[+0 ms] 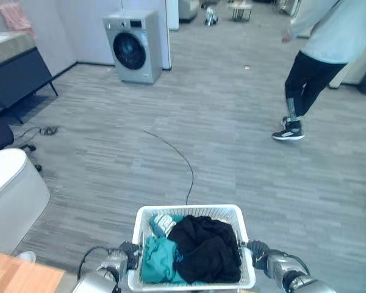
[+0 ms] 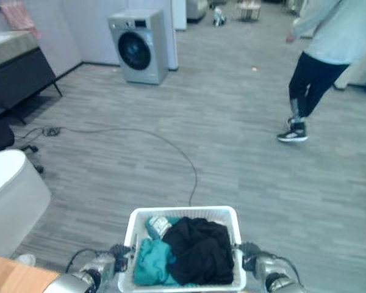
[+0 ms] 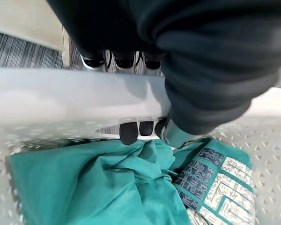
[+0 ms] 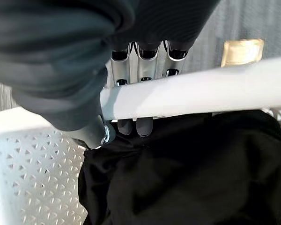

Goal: Grab the laundry basket,head to the washer,open it,put in the laundry and shut it.

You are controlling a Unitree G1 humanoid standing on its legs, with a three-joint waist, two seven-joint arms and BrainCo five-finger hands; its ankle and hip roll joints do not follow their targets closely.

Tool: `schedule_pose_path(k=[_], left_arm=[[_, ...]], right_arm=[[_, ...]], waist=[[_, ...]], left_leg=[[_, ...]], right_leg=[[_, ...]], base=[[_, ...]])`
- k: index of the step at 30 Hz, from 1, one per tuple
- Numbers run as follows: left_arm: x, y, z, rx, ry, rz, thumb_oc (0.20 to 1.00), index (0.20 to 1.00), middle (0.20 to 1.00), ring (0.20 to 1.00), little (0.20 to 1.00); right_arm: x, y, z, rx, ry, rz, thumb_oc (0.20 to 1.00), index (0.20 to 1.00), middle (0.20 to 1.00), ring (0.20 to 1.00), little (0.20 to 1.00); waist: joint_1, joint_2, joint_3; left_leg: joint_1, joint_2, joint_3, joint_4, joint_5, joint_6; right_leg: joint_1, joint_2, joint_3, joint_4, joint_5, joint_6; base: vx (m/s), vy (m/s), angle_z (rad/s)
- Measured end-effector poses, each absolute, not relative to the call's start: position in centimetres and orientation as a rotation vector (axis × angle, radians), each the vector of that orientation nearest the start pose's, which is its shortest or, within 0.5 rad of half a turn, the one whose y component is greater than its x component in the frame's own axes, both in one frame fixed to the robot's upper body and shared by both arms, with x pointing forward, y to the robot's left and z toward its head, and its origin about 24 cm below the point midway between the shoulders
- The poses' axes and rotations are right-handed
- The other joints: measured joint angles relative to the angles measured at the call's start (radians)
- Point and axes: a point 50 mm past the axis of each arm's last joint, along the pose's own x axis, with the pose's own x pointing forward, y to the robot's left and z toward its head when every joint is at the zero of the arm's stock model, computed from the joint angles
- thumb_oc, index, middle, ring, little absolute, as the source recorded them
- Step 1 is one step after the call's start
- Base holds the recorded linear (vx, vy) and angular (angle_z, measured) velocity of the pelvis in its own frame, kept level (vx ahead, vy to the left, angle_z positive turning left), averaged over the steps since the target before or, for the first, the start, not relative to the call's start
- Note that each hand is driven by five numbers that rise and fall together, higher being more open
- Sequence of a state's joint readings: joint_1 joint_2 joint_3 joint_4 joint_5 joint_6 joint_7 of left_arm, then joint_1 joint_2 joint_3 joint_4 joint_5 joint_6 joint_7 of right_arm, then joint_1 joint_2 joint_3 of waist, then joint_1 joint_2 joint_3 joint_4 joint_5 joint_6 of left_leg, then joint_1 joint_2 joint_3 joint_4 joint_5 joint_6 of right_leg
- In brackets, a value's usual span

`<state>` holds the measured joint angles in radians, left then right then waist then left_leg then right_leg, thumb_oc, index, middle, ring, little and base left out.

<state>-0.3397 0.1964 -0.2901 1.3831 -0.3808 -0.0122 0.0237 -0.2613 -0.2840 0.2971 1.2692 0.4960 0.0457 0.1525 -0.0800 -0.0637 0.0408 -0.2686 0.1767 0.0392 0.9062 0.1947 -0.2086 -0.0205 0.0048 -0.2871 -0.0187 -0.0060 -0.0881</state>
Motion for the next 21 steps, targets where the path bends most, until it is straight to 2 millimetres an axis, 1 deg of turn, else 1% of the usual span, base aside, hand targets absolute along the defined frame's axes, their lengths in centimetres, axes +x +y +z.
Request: schedule_pose_path(k=[1, 2, 3, 4, 5, 6, 7, 8, 9, 10, 11, 12, 13, 14, 15, 16, 17, 18, 19, 20, 21], left_arm=[[19.9, 20.8, -13.1, 0.109, 1.025, 0.102, 0.2, 0.2, 0.2, 0.2, 0.2], [20.9, 21.2, -12.5, 0.136, 1.005, 0.097, 0.2, 0.2, 0.2, 0.2, 0.2], [21.4, 21.1, -12.2, 0.147, 0.987, 0.087, 0.2, 0.2, 0.2, 0.2, 0.2], [21.6, 21.0, -12.0, 0.151, 0.977, 0.078, 0.2, 0.2, 0.2, 0.2, 0.2], [21.5, 21.0, -12.1, 0.15, 0.985, 0.077, 0.2, 0.2, 0.2, 0.2, 0.2], [21.6, 20.8, -12.1, 0.146, 0.984, 0.075, 0.2, 0.2, 0.2, 0.2, 0.2], [21.5, 20.9, -12.2, 0.15, 0.977, 0.072, 0.2, 0.2, 0.2, 0.2, 0.2], [21.4, 20.8, -12.2, 0.148, 0.978, 0.068, 0.2, 0.2, 0.2, 0.2, 0.2], [21.6, 20.8, -12.1, 0.139, 0.962, 0.074, 0.2, 0.2, 0.2, 0.2, 0.2], [21.7, 20.8, -12.0, 0.14, 0.956, 0.074, 0.2, 0.2, 0.2, 0.2, 0.2], [21.7, 21.1, -12.0, 0.141, 0.953, 0.081, 0.2, 0.2, 0.2, 0.2, 0.2], [21.9, 21.3, -11.8, 0.128, 0.947, 0.097, 0.2, 0.2, 0.2, 0.2, 0.2], [21.6, 21.5, -11.9, 0.115, 0.958, 0.115, 0.2, 0.2, 0.2, 0.2, 0.2], [21.3, 21.6, -12.1, 0.108, 0.965, 0.124, 0.2, 0.2, 0.2, 0.2, 0.2], [20.6, 21.6, -12.5, 0.104, 0.99, 0.125, 0.2, 0.2, 0.2, 0.2, 0.2], [19.8, 21.4, -13.0, 0.107, 1.02, 0.119, 0.2, 0.2, 0.2, 0.2, 0.2], [18.8, 21.0, -13.6, 0.109, 1.063, 0.11, 0.2, 0.2, 0.2, 0.2, 0.2], [18.5, 21.6, -13.6, 0.136, 1.07, 0.115, 0.2, 0.2, 0.2, 0.2, 0.2], [18.7, 22.3, -13.3, 0.154, 1.056, 0.12, 0.2, 0.2, 0.2, 0.2, 0.2], [18.8, 22.2, -13.3, 0.155, 1.056, 0.119, 0.2, 0.2, 0.2, 0.2, 0.2], [18.5, 22.0, -13.5, 0.151, 1.066, 0.115, 0.2, 0.2, 0.2, 0.2, 0.2]], right_arm=[[18.0, -22.3, -13.4, 0.057, 1.056, -0.025, 0.2, 0.2, 0.2, 0.2, 0.2], [17.8, -21.8, -13.7, 0.062, 1.071, -0.016, 0.2, 0.2, 0.2, 0.2, 0.2], [17.8, -21.8, -13.6, 0.059, 1.071, -0.015, 0.2, 0.2, 0.2, 0.2, 0.2], [18.0, -21.9, -13.5, 0.052, 1.068, -0.013, 0.2, 0.2, 0.2, 0.2, 0.2], [18.2, -22.1, -13.4, 0.043, 1.06, -0.011, 0.2, 0.2, 0.2, 0.2, 0.2], [18.1, -22.2, -13.4, 0.037, 1.066, -0.009, 0.2, 0.2, 0.2, 0.2, 0.2], [17.9, -22.1, -13.5, 0.021, 1.074, 0.003, 0.2, 0.2, 0.2, 0.2, 0.2], [18.0, -22.2, -13.5, 0.01, 1.075, 0.01, 0.2, 0.2, 0.2, 0.2, 0.2], [18.4, -22.1, -13.3, -0.001, 1.061, 0.016, 0.2, 0.2, 0.2, 0.2, 0.2], [18.5, -22.1, -13.2, -0.01, 1.057, 0.021, 0.2, 0.2, 0.2, 0.2, 0.2], [18.8, -22.0, -13.1, -0.019, 1.05, 0.033, 0.2, 0.2, 0.2, 0.2, 0.2], [19.5, -21.8, -12.8, -0.024, 1.035, 0.043, 0.2, 0.2, 0.2, 0.2, 0.2], [19.9, -21.6, -12.7, -0.03, 1.033, 0.049, 0.2, 0.2, 0.2, 0.2, 0.2], [19.6, -21.4, -12.9, -0.039, 1.051, 0.057, 0.2, 0.2, 0.2, 0.2, 0.2], [18.9, -21.6, -13.2, -0.037, 1.069, 0.053, 0.2, 0.2, 0.2, 0.2, 0.2], [18.5, -21.7, -13.4, -0.043, 1.081, 0.06, 0.2, 0.2, 0.2, 0.2, 0.2], [17.6, -22.0, -13.7, -0.05, 1.102, 0.061, 0.2, 0.2, 0.2, 0.2, 0.2], [16.6, -21.2, -14.3, -0.031, 1.12, 0.064, 0.2, 0.2, 0.2, 0.2, 0.2], [15.7, -20.6, -14.8, -0.006, 1.15, 0.072, 0.2, 0.2, 0.2, 0.2, 0.2], [15.3, -20.5, -14.9, -0.001, 1.158, 0.072, 0.2, 0.2, 0.2, 0.2, 0.2], [15.3, -20.7, -14.9, -0.003, 1.155, 0.069, 0.2, 0.2, 0.2, 0.2, 0.2]], waist=[[0.004, -0.013, 0.002], [0.008, -0.05, 0.005], [0.012, -0.058, 0.009], [0.014, -0.051, 0.01], [0.01, -0.023, 0.01], [0.008, -0.015, 0.01], [0.015, 0.007, 0.016], [0.024, 0.022, 0.013], [0.031, 0.034, 0.029], [0.039, 0.039, 0.032], [0.051, 0.04, 0.029], [0.058, 0.038, 0.031], [0.062, 0.031, 0.034], [0.068, 0.009, 0.035], [0.068, 0.004, 0.015], [0.074, 0.037, -0.016], [0.075, 0.081, -0.048], [0.068, 0.042, -0.056], [0.063, 0.006, -0.049], [0.064, -0.004, -0.047], [0.069, -0.006, -0.046]], left_leg=[[-0.044, 0.007, 0.03, 0.039, -0.011, 0.016], [-0.11, 0.006, 0.141, -0.01, -0.07, 0.1], [-0.111, -0.004, 0.171, -0.088, -0.078, 0.112], [-0.125, -0.015, 0.193, -0.222, -0.078, 0.112], [-0.114, -0.028, 0.234, -0.491, -0.071, 0.111], [-0.111, -0.037, 0.249, -0.628, -0.065, 0.102], [-0.114, -0.067, 0.22, -0.803, -0.047, 0.092], [-0.088, -0.084, 0.174, -0.972, -0.041, 0.09], [-0.092, -0.088, 0.151, -1.008, -0.029, 0.098], [-0.104, -0.091, 0.127, -1.004, -0.024, 0.098], [-0.113, -0.095, 0.112, -1.004, -0.022, 0.097], [-0.117, -0.103, 0.112, -1.002, -0.023, 0.1], [-0.095, -0.112, 0.126, -0.992, -0.023, 0.116], [-0.044, -0.143, 0.163, -0.945, -0.021, 0.161], [-0.016, -0.161, 0.17, -0.905, -0.043, 0.215], [0.006, -0.163, 0.164, -0.87, -0.071, 0.253], [0.037, -0.156, 0.139, -0.87, -0.052, 0.306], [0.053, -0.183, 0.128, -0.881, -0.016, 0.319], [0.083, -0.211, 0.117, -0.898, -0.04, 0.345], [0.101, -0.223, 0.116, -0.904, -0.043, 0.343], [0.13, -0.236, 0.113, -0.913, -0.057, 0.346]], right_leg=[[0.017, 0.0, 0.004, -0.01, -0.004, -0.006], [0.05, -0.007, 0.025, -0.041, 0.001, 0.002], [0.059, -0.01, 0.024, -0.047, 0.011, 0.003], [0.074, -0.005, 0.027, -0.062, 0.002, 0.015], [0.092, 0.02, 0.034, -0.068, -0.023, 0.047], [0.098, 0.036, 0.027, -0.067, -0.023, 0.034], [0.132, 0.063, 0.03, -0.068, -0.056, 0.066], [0.147, 0.077, 0.038, -0.068, -0.087, 0.07], [0.176, 0.097, 0.05, -0.067, -0.084, 0.052], [0.2, 0.102, 0.052, -0.067, -0.08, 0.035], [0.215, 0.101, 0.056, -0.067, -0.084, 0.04], [0.235, 0.096, 0.085, -0.067, -0.107, 0.074], [0.268, 0.081, 0.122, -0.067, -0.126, 0.104], [0.319, 0.05, 0.152, -0.066, -0.141, 0.129], [0.343, 0.046, 0.177, -0.061, -0.14, 0.132], [0.35, 0.062, 0.197, -0.043, -0.145, 0.139], [0.346, 0.097, 0.217, 0.013, -0.175, 0.179], [0.334, 0.066, 0.218, 0.064, -0.207, 0.178], [0.286, 0.041, 0.221, 0.191, -0.205, 0.179], [0.252, 0.032, 0.215, 0.293, -0.205, 0.18], [0.178, 0.013, 0.205, 0.482, -0.189, 0.198]], base=[[0.35, -0.02, -0.27], [0.33, 0.02, -0.26], [0.38, 0.061, -0.36], [0.37, 0.076, -0.49], [0.51, 0.134, -0.42], [0.6, 0.132, -0.36], [0.48, 0.099, -0.3], [0.38, 0.051, -0.41], [0.3, 0.054, -0.5], [0.47, 0.093, -0.64], [0.57, 0.137, -0.76], [0.53, 0.146, -0.89], [0.59, 0.192, -0.96], [0.51, 0.189, -0.91], [0.38, 0.145, -0.82], [0.31, 0.147, -0.72], [0.33, 0.17, -0.39], [0.63, 0.332, -0.11], [0.63, 0.364, 0.27], [0.55, 0.363, 0.27], [0.4, 0.344, 0.31]])
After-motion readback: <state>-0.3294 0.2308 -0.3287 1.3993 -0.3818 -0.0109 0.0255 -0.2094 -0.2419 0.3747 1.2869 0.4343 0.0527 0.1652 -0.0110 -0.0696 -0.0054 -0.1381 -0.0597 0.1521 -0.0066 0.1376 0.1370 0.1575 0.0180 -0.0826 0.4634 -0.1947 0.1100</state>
